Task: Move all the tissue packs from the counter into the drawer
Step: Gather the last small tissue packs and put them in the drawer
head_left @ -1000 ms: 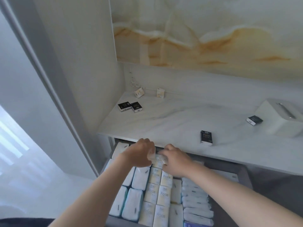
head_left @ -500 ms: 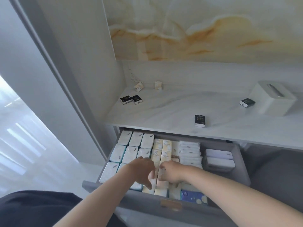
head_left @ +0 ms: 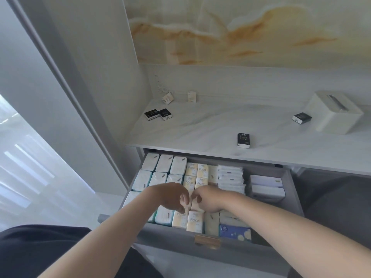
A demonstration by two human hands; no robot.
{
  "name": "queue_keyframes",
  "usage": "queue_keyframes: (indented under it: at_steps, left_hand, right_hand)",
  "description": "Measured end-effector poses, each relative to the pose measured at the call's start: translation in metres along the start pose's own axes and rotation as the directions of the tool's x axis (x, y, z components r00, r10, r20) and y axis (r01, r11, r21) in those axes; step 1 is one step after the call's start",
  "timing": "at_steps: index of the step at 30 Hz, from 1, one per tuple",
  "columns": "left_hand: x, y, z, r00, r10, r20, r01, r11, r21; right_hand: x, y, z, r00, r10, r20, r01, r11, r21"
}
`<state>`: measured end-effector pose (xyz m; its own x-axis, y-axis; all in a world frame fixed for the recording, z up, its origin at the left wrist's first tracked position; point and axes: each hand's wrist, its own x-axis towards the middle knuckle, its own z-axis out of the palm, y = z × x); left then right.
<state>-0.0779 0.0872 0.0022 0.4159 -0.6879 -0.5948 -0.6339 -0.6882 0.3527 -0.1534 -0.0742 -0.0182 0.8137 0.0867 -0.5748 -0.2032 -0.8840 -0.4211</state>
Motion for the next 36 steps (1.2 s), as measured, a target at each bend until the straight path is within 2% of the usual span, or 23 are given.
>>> queue_keyframes:
  at_steps: [2,6,9,14,18,22,25,29,31,33,34,36]
  left_hand:
    - [0.004,-0.004,-0.016,1.0,-0.003,-0.001,0.003,0.999,-0.052]
    - [0.017,-0.016,-0.056,0.999,-0.02,-0.031,0.02,1.0,-0.015]
    - [0.033,-0.028,-0.097,0.981,-0.022,-0.193,0.017,0.999,-0.029]
    - [0.078,-0.061,-0.156,0.887,-0.11,-0.448,0.07,0.992,-0.105]
    - [0.126,-0.091,-0.191,0.772,-0.203,-0.602,0.122,0.977,-0.173]
    - [0.174,-0.122,-0.224,0.653,-0.297,-0.697,0.163,0.953,-0.254]
    - [0.203,-0.143,-0.243,0.552,-0.386,-0.739,0.136,0.916,-0.377]
    - [0.235,-0.168,-0.263,0.383,-0.434,-0.816,0.066,0.894,-0.444]
    - [0.25,-0.178,-0.27,0.376,-0.502,-0.778,-0.017,0.836,-0.548]
    - [0.264,-0.183,-0.274,0.403,-0.573,-0.714,-0.082,0.754,-0.652]
    - [0.271,-0.183,-0.274,0.417,-0.582,-0.698,-0.09,0.738,-0.669]
    - [0.283,-0.18,-0.274,0.42,-0.56,-0.714,-0.055,0.769,-0.636]
  right_hand:
    - [0.006,0.002,-0.017,0.995,-0.011,-0.096,0.013,1.0,0.025]
    - [0.026,0.003,-0.058,0.965,-0.012,-0.261,0.047,0.99,0.131]
    - [0.051,0.003,-0.094,0.922,-0.012,-0.386,0.086,0.981,0.175]
    - [0.102,0.003,-0.155,0.867,-0.011,-0.499,0.077,0.991,0.112]
    - [0.154,0.007,-0.193,0.845,-0.004,-0.536,0.032,0.999,0.042]
    - [0.206,0.015,-0.231,0.814,0.052,-0.579,-0.022,0.998,0.058]
    - [0.246,0.023,-0.255,0.764,0.148,-0.629,-0.069,0.987,0.148]
    - [0.295,0.037,-0.277,0.696,0.252,-0.672,-0.056,0.952,0.299]
    - [0.312,0.043,-0.285,0.656,0.238,-0.716,-0.015,0.953,0.304]
    - [0.325,0.045,-0.29,0.63,0.179,-0.756,0.006,0.972,0.234]
    - [0.33,0.045,-0.292,0.624,0.14,-0.769,-0.011,0.985,0.17]
    - [0.339,0.043,-0.295,0.62,0.081,-0.781,-0.055,0.997,0.06]
